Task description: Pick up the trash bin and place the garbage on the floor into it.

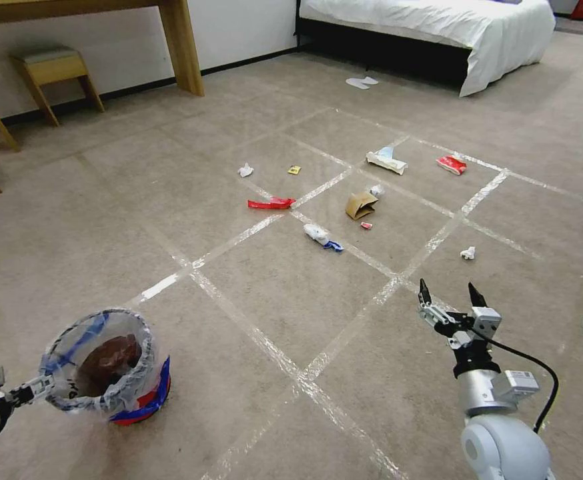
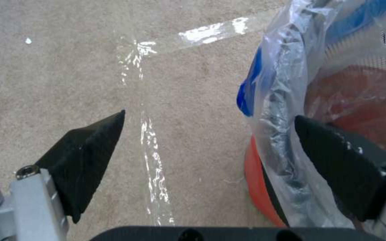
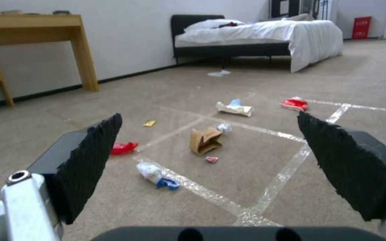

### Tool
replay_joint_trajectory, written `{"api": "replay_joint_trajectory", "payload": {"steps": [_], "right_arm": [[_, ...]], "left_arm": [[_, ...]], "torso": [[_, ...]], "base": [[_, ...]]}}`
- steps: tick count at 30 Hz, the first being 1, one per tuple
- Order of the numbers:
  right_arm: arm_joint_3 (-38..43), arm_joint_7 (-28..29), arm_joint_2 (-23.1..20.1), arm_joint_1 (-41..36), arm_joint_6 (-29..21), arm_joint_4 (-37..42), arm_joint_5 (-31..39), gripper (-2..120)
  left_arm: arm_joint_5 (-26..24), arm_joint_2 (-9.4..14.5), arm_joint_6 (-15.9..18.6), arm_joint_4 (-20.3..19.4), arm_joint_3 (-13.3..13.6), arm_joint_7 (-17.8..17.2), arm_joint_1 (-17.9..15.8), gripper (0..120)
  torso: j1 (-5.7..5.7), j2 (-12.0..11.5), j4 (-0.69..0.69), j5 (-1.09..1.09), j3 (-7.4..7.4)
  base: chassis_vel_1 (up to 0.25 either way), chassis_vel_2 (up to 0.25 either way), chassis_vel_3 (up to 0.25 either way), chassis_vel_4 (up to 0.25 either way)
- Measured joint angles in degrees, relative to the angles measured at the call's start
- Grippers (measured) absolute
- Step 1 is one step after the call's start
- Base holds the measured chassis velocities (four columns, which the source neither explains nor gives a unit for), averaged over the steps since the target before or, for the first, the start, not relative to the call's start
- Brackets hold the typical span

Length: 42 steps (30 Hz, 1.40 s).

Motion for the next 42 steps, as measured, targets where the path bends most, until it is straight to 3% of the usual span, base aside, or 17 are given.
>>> {"api": "replay_joint_trajectory", "payload": {"steps": [13, 21, 42], "right_arm": [[0.0, 0.0, 0.3, -0.3, 0.0, 0.5, -0.1, 100], [0.0, 0.0, 0.3, -0.4, 0.0, 0.9, -0.1, 100], [0.2, 0.0, 0.6, -0.4, 0.0, 1.0, -0.3, 100]], "left_arm": [[-0.4, 0.6, 0.1, -0.9, 1.1, 0.1, 0.0, 100], [0.0, 1.8, 0.1, -0.2, 1.3, 2.2, -0.2, 100], [-1.5, 4.8, 0.1, 5.7, 3.2, 5.3, -3.2, 99]], "torso": [[0.00, 0.0, 0.00, 0.00, 0.00], [0.00, 0.0, 0.00, 0.00, 0.00], [0.00, 0.0, 0.00, 0.00, 0.00]], "base": [[0.000, 0.000, 0.000, 0.000], [0.000, 0.000, 0.000, 0.000], [0.000, 0.000, 0.000, 0.000]]}}
